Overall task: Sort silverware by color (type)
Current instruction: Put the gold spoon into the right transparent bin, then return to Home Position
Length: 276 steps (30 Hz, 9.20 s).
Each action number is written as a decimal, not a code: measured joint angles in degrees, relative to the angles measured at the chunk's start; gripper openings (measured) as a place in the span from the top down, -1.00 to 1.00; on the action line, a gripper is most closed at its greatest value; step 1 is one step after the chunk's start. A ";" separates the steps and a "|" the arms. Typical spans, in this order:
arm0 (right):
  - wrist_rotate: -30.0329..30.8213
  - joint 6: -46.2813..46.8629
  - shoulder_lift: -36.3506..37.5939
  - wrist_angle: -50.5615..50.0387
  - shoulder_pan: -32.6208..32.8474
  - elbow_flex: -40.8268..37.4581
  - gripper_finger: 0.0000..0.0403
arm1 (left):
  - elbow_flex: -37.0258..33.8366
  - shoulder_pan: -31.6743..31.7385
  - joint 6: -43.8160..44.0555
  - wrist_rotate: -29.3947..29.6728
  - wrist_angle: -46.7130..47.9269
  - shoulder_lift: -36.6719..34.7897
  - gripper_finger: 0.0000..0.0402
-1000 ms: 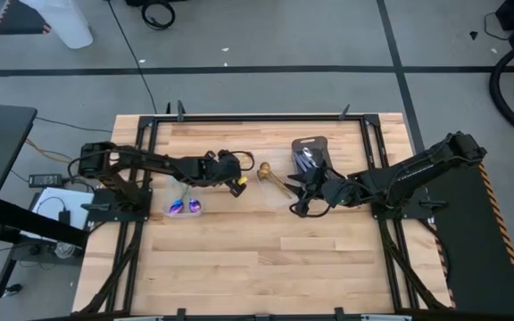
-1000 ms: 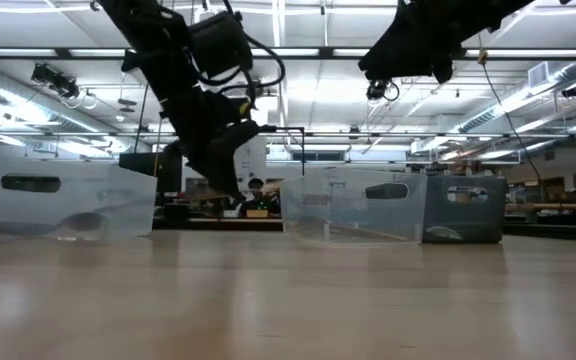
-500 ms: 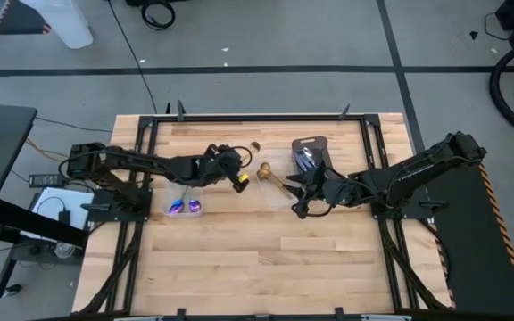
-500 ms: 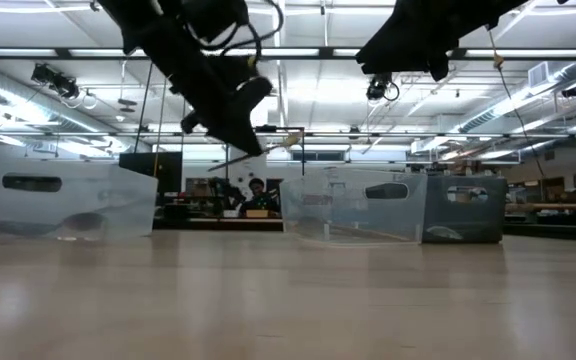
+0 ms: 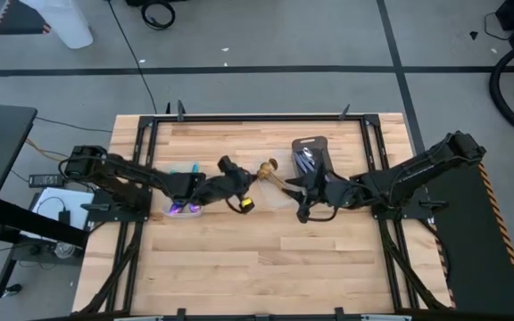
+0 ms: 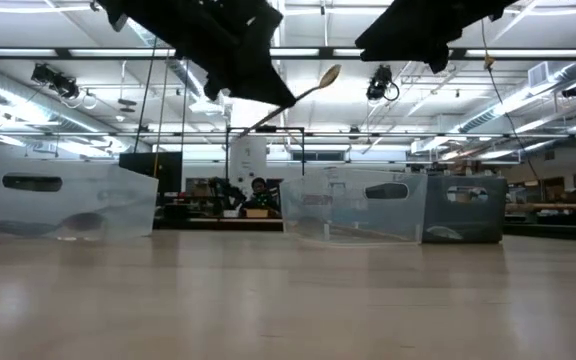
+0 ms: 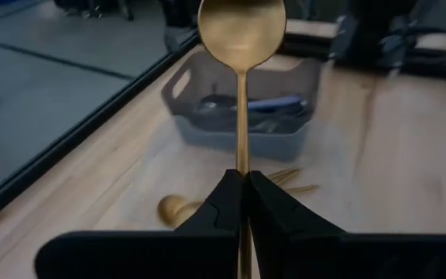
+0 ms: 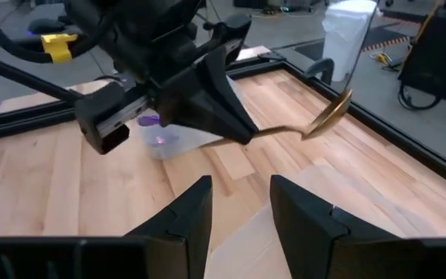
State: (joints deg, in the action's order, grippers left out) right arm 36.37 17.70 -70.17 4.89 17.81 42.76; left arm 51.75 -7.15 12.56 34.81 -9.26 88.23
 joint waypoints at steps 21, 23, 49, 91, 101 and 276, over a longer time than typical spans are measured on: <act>2.78 -10.50 0.00 7.07 2.81 0.00 0.29 | 0.00 -1.71 -17.70 0.74 -22.27 0.00 0.91; 2.76 -11.09 0.00 7.16 2.81 0.00 0.28 | 0.00 -1.71 -19.17 0.71 -23.82 0.00 0.91; 2.55 -18.20 0.04 12.69 2.86 0.00 0.24 | 0.02 -1.27 -26.82 -11.01 -38.27 0.00 0.91; -17.70 -23.55 -4.59 27.09 -6.50 0.00 0.84 | 0.04 1.87 -19.67 -30.89 -33.21 -2.15 0.52; -2.71 -14.22 -1.70 5.77 -7.56 0.00 0.80 | 0.04 1.85 -15.94 -21.14 -4.89 -8.71 0.38; -34.51 9.16 57.44 15.14 -35.94 -41.81 0.29 | -50.31 0.39 -4.19 -26.49 4.75 -86.36 0.38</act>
State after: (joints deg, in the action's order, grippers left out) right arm 1.87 26.87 -12.73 20.03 -18.13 0.95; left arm 1.43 -6.76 8.37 8.32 -4.51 1.87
